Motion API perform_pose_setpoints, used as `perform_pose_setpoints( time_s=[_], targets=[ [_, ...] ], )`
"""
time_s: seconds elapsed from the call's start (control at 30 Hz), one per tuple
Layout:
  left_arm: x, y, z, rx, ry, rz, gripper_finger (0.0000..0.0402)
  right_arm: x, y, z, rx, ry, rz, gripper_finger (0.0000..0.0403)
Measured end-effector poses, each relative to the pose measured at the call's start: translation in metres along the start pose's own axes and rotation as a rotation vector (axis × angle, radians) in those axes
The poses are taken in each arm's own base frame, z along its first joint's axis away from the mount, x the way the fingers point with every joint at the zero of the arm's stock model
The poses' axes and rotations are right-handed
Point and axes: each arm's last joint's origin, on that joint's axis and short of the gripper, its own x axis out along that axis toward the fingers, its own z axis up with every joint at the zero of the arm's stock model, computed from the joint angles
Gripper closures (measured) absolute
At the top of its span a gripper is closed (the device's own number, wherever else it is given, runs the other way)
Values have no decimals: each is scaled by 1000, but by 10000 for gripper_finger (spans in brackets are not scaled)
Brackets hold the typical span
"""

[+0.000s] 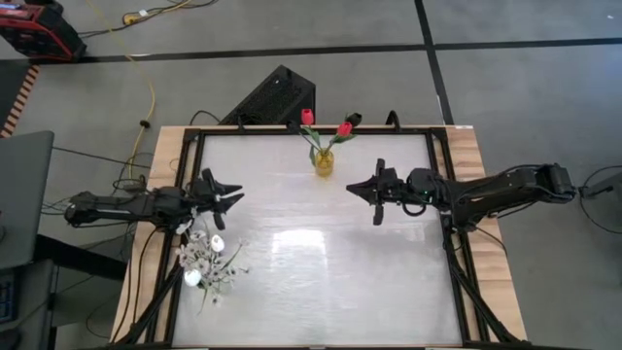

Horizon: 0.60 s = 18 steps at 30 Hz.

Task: Sort flowers into vase by color
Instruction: Return to Home Position

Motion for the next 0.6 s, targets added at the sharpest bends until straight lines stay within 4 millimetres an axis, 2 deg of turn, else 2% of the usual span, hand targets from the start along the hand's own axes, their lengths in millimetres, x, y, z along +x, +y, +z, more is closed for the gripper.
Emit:
perform_pose_setpoints(
  time_s=[0.43, 0.6],
  targets=[
    [0, -3, -3, -13, 29, -109, 294, 0, 0, -1, 13, 7, 4, 379],
    [0, -4, -3, -17, 27, -135, 294, 5, 9, -10, 22, 45, 41, 379]
  ],
)
